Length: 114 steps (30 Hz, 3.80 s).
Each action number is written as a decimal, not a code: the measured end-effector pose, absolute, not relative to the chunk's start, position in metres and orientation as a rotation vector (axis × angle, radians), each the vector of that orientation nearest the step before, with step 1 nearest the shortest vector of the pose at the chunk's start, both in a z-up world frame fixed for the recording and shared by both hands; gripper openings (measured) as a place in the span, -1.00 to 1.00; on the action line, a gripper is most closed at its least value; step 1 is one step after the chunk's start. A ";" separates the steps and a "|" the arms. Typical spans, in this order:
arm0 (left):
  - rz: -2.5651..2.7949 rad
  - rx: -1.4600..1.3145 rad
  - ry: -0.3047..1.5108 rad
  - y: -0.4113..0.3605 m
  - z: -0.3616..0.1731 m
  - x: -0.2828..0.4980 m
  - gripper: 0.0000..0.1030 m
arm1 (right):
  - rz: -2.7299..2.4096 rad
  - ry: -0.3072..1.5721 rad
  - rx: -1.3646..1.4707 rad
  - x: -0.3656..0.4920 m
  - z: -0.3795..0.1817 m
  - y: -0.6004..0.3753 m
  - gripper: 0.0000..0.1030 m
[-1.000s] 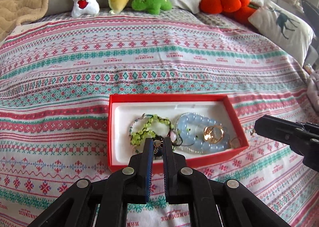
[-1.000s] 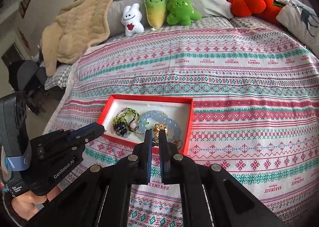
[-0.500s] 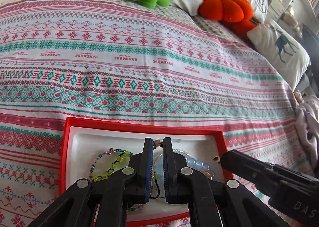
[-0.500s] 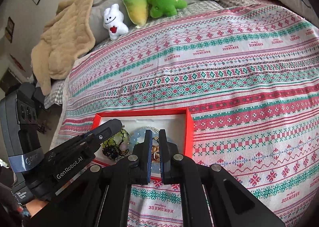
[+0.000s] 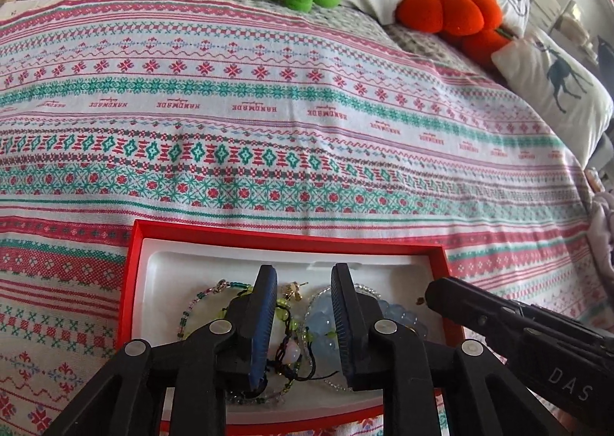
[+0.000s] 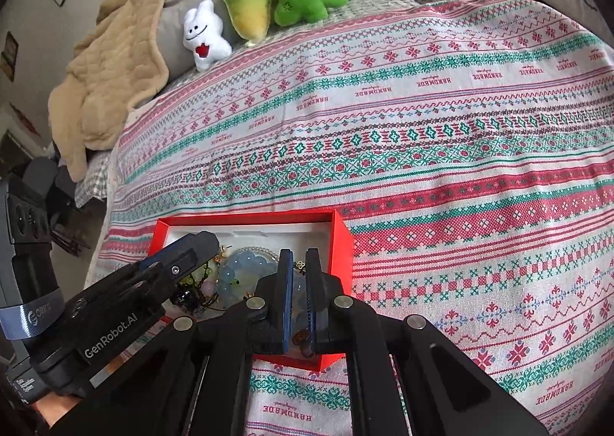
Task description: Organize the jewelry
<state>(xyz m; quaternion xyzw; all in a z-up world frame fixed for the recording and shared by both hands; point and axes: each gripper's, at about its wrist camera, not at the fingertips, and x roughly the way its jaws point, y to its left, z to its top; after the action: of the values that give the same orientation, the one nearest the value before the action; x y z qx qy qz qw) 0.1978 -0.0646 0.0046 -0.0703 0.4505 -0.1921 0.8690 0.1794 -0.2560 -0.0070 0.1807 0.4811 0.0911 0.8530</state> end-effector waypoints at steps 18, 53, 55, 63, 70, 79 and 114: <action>-0.236 0.001 0.901 -0.024 0.022 0.135 0.59 | 0.206 0.967 0.371 0.144 0.021 -0.260 0.13; -0.081 0.101 1.040 -0.003 -0.020 0.061 0.99 | -0.023 1.078 -0.046 0.046 -0.004 -0.217 1.00; -0.081 0.100 1.037 -0.004 -0.020 0.061 0.99 | -0.024 1.088 -0.037 0.048 -0.006 -0.217 1.00; -0.083 0.098 1.035 -0.003 -0.018 0.063 0.99 | -0.023 1.106 -0.018 0.051 -0.009 -0.217 1.00; -0.084 0.101 1.032 -0.003 -0.017 0.063 0.99 | -0.021 1.111 -0.017 0.052 -0.011 -0.217 1.00; -0.083 0.105 1.034 -0.005 -0.017 0.062 0.99 | -0.019 1.114 -0.015 0.051 -0.012 -0.217 1.00; -0.082 0.113 1.046 -0.005 -0.020 0.062 0.99 | -0.019 1.119 -0.004 0.050 -0.011 -0.220 1.00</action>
<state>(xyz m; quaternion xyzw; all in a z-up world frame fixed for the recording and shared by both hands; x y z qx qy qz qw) 0.0620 -0.0049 -0.0198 0.0542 0.4989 -0.0392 0.8641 0.0501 -0.2195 -0.0107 -0.0019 0.5306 -0.0089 0.8476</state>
